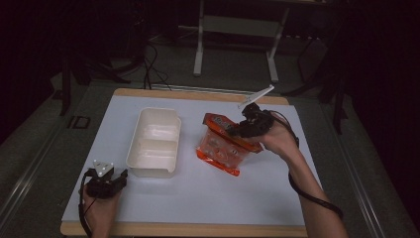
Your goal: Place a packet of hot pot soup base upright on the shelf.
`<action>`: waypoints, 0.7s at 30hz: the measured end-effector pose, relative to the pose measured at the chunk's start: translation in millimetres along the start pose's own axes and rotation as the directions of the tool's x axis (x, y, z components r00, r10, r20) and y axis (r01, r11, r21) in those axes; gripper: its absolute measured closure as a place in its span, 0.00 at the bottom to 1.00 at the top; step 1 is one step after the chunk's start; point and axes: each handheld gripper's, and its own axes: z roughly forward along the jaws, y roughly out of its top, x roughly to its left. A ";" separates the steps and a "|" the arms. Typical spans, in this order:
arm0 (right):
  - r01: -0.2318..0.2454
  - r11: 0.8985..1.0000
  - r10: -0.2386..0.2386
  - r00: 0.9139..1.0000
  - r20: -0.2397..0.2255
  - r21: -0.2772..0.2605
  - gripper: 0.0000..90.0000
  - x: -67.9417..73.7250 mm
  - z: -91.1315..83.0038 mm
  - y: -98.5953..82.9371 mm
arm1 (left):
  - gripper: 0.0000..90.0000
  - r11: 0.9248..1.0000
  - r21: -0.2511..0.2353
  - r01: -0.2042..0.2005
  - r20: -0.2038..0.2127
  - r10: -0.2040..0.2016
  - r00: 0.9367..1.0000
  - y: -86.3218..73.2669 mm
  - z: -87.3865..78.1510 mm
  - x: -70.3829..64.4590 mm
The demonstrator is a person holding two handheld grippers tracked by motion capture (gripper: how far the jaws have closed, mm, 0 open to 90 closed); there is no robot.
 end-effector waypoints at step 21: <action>0.037 0.997 -0.041 0.997 0.072 0.066 0.88 2.0 8.0 -26.7 | 0.56 1.000 -0.002 0.000 0.000 0.000 1.000 0.2 -0.4 0.3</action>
